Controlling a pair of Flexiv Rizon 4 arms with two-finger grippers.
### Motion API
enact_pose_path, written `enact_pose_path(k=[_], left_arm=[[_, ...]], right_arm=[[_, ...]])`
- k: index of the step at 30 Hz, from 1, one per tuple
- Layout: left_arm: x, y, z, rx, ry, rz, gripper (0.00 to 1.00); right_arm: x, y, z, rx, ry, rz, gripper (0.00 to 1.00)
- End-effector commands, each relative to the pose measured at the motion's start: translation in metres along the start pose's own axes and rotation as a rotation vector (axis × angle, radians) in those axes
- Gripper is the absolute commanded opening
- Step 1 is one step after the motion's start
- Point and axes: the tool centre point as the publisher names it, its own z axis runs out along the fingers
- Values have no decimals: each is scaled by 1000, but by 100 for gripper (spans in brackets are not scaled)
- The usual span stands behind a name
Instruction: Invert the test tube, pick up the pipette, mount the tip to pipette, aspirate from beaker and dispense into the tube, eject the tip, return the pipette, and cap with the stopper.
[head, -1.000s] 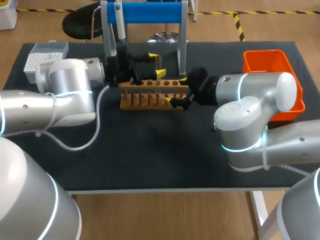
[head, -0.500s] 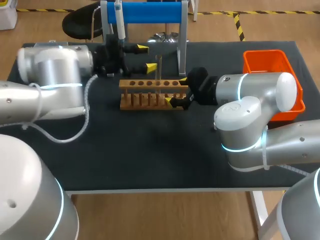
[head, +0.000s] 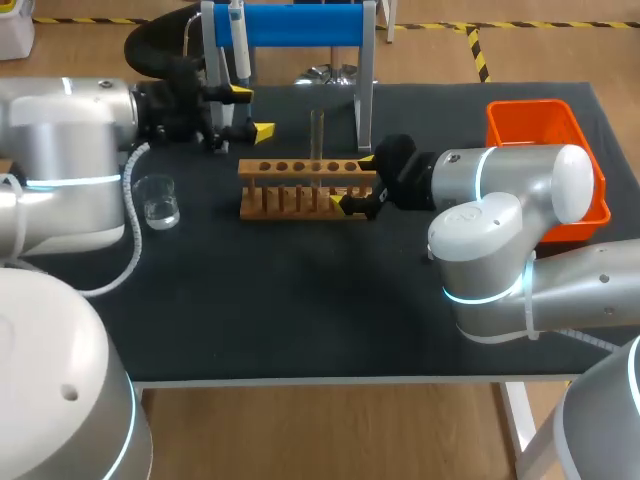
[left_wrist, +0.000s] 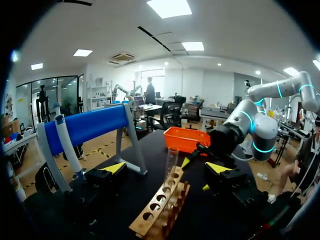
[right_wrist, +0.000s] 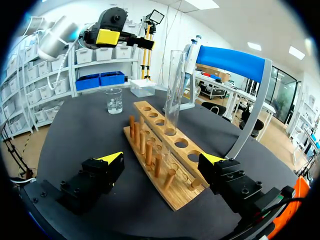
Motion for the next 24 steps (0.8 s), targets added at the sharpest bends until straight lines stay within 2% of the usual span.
enact_pose_path(k=[1, 8, 9, 15, 20, 24], left_arm=[[0, 0, 0, -2, -1, -1, 100], [0, 0, 0, -2, -1, -1, 100], [-5, 4, -5, 2, -20, -12, 100], [-49, 28, -57, -42, -191, -86, 100], [-88, 51, -103, -114, -374, -135, 100], [-116, 66, -135, -130, -513, -173, 100]], right_arm=[[0, 1, -1, 4, 2, 0, 100], [0, 1, -1, 4, 2, 0, 100], [0, 1, -1, 4, 2, 0, 100], [0, 1, -1, 4, 2, 0, 100], [0, 1, -1, 4, 2, 0, 100], [0, 1, -1, 4, 2, 0, 100]])
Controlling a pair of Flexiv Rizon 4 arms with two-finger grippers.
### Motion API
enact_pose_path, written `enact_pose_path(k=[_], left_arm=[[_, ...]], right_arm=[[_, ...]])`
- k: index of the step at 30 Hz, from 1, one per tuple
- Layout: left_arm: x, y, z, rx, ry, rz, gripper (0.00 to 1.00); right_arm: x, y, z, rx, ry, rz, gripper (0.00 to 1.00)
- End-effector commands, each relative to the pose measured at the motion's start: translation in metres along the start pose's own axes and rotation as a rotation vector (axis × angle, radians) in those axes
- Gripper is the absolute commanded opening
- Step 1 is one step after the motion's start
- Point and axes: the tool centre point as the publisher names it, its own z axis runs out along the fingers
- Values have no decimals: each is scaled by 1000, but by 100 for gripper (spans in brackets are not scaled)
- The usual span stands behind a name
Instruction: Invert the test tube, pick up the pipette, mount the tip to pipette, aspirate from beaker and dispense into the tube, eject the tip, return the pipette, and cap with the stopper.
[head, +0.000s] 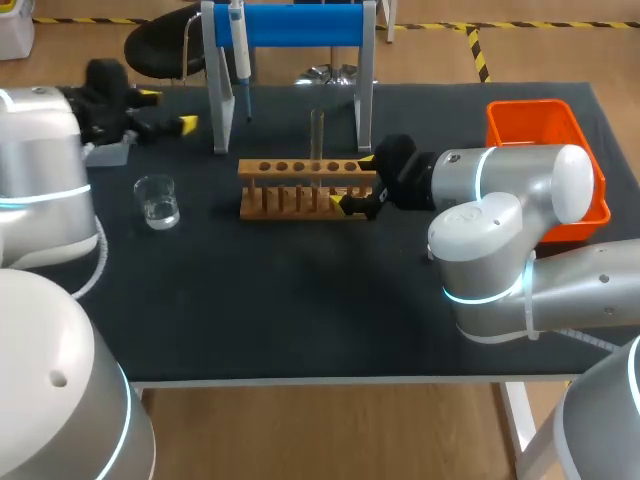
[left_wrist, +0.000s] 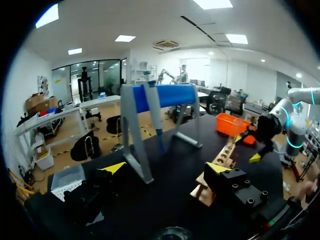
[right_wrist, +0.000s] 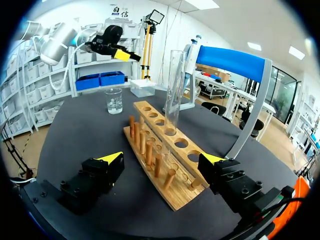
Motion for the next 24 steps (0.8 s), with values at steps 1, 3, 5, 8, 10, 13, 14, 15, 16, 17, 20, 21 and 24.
enact_pose_path(k=[1, 3, 5, 8, 10, 13, 14, 15, 16, 17, 20, 21, 24], left_arm=[[-25, 7, -22, -6, -140, -40, 100], [-42, 13, -27, -22, -202, -56, 100], [-58, 19, -31, -41, -240, -65, 100], [-77, 27, -32, -56, -288, -81, 100], [-87, 31, -32, -75, -318, -84, 100], [-102, 38, -31, -104, -343, -92, 100], [-106, 40, -31, -111, -350, -101, 100], [-112, 42, -31, -118, -361, -103, 100], [-116, 44, -31, -117, -369, -105, 100], [-120, 45, -31, -119, -378, -111, 100], [-131, 50, -32, -127, -405, -121, 100], [-135, 52, -32, -130, -412, -124, 100], [-144, 56, -34, -140, -442, -136, 100]], right_arm=[[0, 1, -1, 4, 2, 0, 100], [0, 1, -1, 4, 2, 0, 100], [0, 1, -1, 4, 2, 0, 100], [0, 1, -1, 4, 2, 0, 100], [0, 1, -1, 4, 2, 0, 100], [0, 1, -1, 4, 2, 0, 100], [0, 1, -1, 4, 2, 0, 100], [0, 1, -1, 4, 2, 0, 100], [0, 1, -1, 4, 2, 0, 100], [0, 1, -1, 4, 2, 0, 100], [0, 1, -1, 4, 2, 0, 100], [0, 1, -1, 4, 2, 0, 100], [0, 1, -1, 4, 2, 0, 100]])
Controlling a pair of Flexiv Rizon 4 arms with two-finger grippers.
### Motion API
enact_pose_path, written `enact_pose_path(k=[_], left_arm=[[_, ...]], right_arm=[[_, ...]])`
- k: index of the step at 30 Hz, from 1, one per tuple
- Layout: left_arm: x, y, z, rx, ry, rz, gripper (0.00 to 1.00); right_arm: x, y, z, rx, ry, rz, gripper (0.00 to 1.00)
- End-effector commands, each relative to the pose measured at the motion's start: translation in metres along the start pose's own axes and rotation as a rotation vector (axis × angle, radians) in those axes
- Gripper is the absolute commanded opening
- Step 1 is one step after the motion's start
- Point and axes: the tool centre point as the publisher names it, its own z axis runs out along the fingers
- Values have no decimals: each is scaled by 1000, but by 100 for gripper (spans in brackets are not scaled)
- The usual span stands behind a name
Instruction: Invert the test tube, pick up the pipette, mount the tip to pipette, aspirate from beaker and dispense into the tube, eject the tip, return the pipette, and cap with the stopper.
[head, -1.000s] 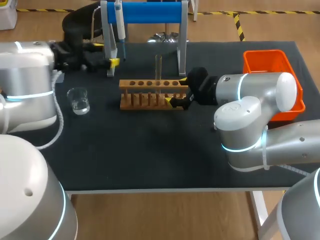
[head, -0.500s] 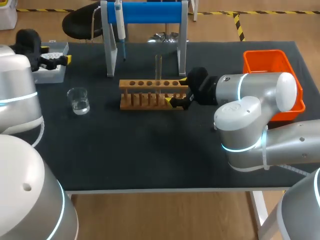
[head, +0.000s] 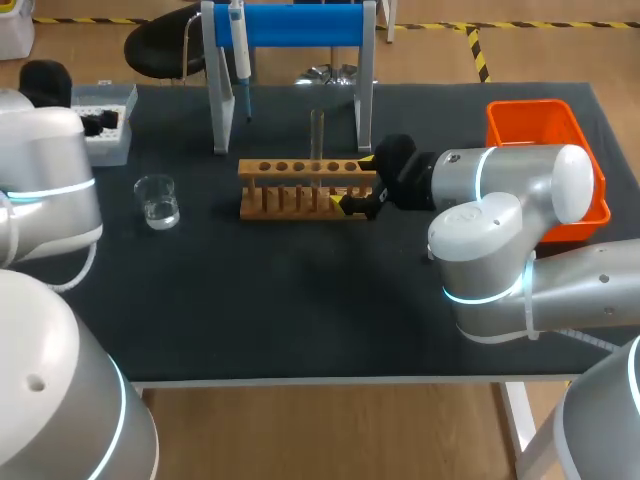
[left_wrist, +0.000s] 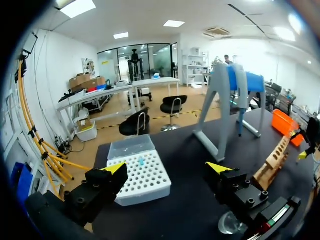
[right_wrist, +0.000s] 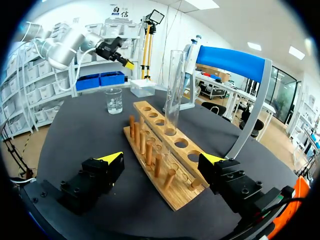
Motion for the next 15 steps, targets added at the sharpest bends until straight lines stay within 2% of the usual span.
enact_pose_path(k=[1, 2, 15], left_arm=[[-7, 1, 10, -7, -50, -8, 100], [-8, 0, 9, 4, -52, -40, 100], [-8, 0, 9, 4, -52, -40, 100]], right_arm=[[0, 1, -1, 4, 2, 0, 100], [0, 1, -1, 4, 2, 0, 100], [0, 1, -1, 4, 2, 0, 100]])
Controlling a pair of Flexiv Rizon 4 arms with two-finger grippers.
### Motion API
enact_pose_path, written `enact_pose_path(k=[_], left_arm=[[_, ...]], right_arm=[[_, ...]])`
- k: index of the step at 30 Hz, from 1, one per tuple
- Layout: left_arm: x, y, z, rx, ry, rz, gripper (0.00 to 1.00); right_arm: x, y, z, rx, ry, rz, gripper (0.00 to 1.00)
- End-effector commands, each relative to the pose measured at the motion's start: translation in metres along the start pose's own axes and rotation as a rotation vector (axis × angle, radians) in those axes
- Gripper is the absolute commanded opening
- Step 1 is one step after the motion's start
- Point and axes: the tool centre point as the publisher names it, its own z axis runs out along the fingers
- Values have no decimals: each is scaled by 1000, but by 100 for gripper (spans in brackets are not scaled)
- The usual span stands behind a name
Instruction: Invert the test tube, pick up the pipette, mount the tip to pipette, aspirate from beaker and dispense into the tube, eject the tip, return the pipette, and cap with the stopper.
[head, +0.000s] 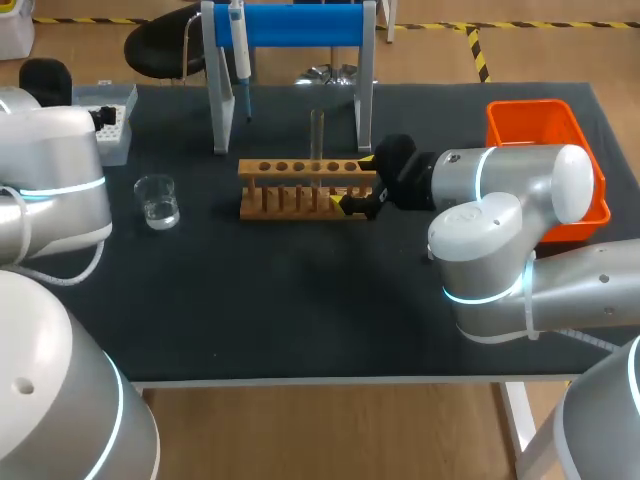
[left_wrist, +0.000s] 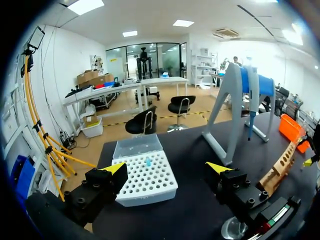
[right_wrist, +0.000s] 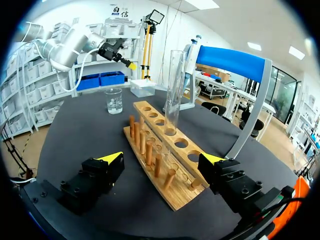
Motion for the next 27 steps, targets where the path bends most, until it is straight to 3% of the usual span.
enact_pose_path(k=[1, 13, 19, 27], left_arm=[[0, 1, 1, 4, -3, -1, 100], [0, 1, 1, 4, -3, -1, 100], [-8, -3, 14, 70, -13, 2, 100], [-12, -5, 28, 74, -11, 18, 100]], right_arm=[[0, 1, -1, 4, 2, 0, 100], [0, 1, -1, 4, 2, 0, 100], [0, 1, -1, 4, 2, 0, 100], [0, 1, -1, 4, 2, 0, 100]])
